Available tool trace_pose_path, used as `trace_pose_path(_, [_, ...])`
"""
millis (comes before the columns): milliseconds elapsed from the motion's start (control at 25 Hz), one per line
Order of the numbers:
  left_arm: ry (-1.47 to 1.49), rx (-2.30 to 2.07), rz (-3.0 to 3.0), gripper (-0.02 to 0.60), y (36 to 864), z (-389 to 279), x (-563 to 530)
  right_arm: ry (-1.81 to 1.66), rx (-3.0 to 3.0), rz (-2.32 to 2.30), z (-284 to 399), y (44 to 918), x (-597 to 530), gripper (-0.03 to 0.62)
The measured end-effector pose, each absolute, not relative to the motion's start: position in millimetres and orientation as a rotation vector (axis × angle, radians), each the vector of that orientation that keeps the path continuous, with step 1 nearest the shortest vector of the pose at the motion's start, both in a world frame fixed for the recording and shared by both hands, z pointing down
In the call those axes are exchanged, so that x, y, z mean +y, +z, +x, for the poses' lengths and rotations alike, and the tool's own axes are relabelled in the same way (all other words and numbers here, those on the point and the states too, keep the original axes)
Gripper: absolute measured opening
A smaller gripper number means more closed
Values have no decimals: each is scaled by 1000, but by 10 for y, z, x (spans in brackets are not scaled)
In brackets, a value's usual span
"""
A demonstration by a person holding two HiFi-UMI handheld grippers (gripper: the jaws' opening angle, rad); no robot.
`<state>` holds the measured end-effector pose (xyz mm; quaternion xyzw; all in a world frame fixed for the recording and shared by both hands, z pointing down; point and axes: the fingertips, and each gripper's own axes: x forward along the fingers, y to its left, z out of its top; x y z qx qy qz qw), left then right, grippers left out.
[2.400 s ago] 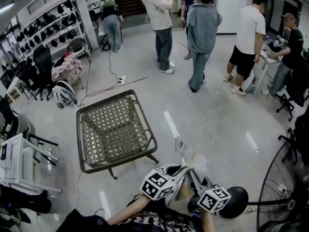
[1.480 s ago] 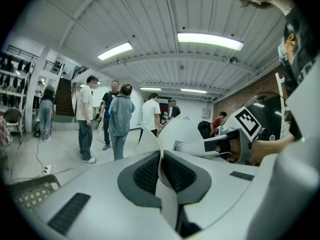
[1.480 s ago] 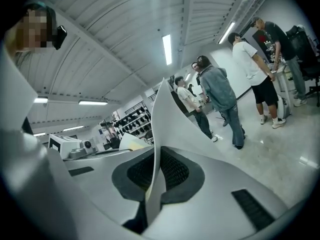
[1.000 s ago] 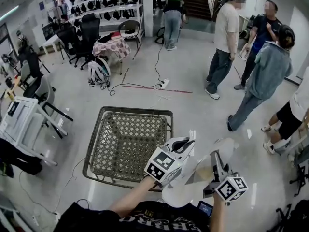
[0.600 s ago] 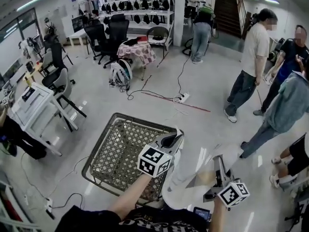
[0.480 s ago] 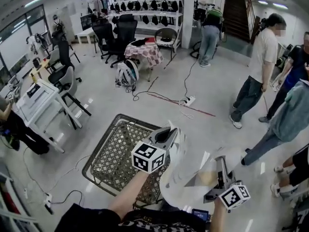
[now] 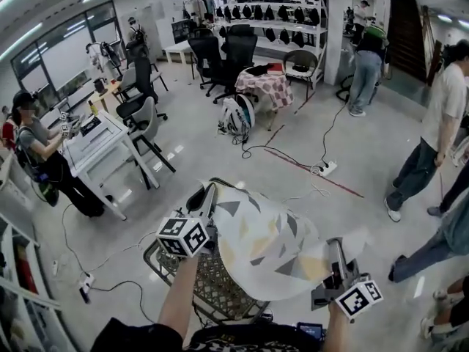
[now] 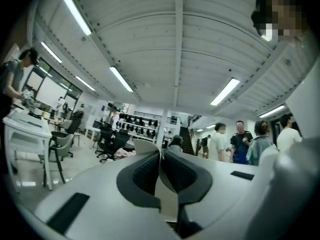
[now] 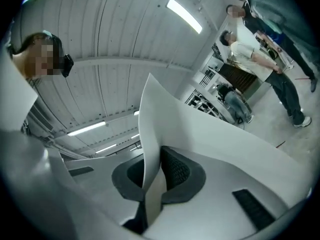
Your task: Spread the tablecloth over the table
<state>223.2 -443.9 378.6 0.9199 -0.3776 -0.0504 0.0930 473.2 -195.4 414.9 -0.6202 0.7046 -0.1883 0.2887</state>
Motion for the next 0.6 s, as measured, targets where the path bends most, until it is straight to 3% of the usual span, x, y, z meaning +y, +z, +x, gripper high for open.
trace_pose_path(320, [-140, -1562, 2410, 44, 4287, 448, -4498, -687, 2066, -1426, 4171, 4352, -2571, 18])
trace_pose_path(600, [-112, -1767, 2175, 48, 4752, -509, -3857, -821, 2204, -1276, 3822, 4446, -2780, 18])
